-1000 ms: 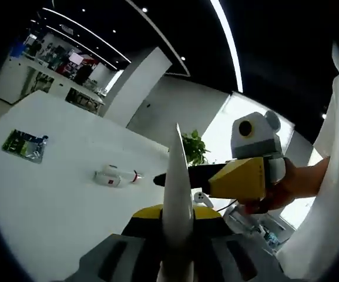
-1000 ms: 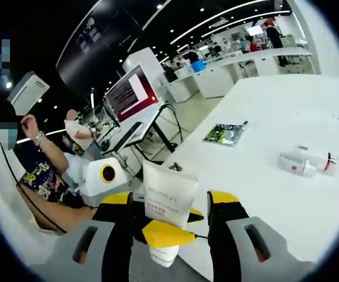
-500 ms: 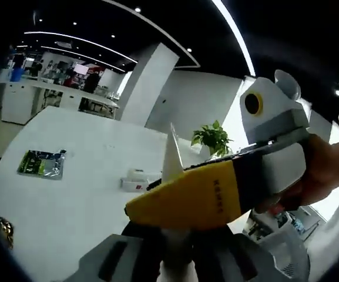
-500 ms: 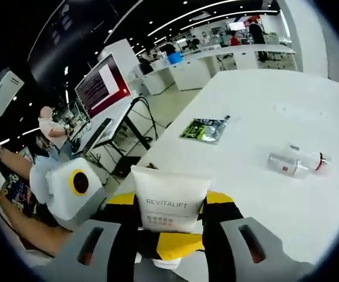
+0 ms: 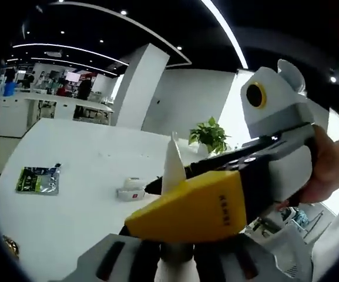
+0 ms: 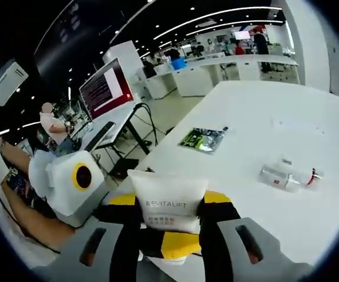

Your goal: Arrange the skincare products in the storage area until every visible bottle or jar stands upright without overlapping.

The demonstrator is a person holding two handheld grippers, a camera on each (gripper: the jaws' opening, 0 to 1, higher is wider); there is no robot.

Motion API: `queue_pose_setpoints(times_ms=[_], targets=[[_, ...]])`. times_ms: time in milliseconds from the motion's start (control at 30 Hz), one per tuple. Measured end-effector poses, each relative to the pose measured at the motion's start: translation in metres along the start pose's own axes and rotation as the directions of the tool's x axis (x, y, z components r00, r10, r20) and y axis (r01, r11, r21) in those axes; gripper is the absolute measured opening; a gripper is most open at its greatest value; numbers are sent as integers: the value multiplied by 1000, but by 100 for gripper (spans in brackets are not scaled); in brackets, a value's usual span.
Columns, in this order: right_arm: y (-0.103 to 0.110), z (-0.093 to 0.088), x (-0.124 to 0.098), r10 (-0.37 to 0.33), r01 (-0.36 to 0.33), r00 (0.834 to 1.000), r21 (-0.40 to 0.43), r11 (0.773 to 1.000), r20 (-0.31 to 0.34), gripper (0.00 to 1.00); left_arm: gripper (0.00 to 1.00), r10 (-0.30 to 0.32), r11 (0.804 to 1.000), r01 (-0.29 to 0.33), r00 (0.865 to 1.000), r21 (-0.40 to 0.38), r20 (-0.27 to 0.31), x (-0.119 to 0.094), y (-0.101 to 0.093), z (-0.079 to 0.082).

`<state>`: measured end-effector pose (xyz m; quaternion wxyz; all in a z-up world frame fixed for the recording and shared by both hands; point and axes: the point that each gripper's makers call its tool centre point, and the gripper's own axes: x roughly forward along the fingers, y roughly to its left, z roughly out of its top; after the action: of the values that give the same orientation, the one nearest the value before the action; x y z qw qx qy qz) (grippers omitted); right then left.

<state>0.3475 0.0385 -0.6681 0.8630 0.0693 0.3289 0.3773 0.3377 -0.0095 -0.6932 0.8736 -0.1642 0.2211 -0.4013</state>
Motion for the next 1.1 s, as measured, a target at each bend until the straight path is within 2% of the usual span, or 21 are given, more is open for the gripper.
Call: queue_pose_setpoints(times_ms=[167, 233, 433, 533, 767, 900, 1100], targets=[[1, 8, -5, 6, -6, 1000, 4, 1000, 26, 36, 21, 5, 1000, -5, 1000, 22, 0, -4, 3, 4], [1, 9, -5, 4, -4, 999, 1, 1000, 33, 36, 23, 17, 1000, -16, 1000, 18, -23, -6, 7, 0], [1, 5, -5, 10, -10, 999, -2, 1000, 40, 36, 26, 30, 1000, -30, 999, 4, -30, -11, 12, -7], [1, 4, -5, 14, -14, 999, -11, 1000, 40, 36, 27, 42, 999, -41, 998, 28, -47, -14, 13, -14], [1, 4, -7, 31, -29, 998, -27, 999, 56, 36, 29, 61, 998, -59, 995, 28, -80, -25, 18, -27], [1, 5, -12, 32, -31, 997, -20, 999, 76, 36, 31, 63, 998, -61, 995, 26, -76, -27, 17, -24], [6, 9, -27, 37, -33, 992, -40, 999, 119, 36, 34, 60, 995, -53, 995, 81, -83, -32, 6, -22]])
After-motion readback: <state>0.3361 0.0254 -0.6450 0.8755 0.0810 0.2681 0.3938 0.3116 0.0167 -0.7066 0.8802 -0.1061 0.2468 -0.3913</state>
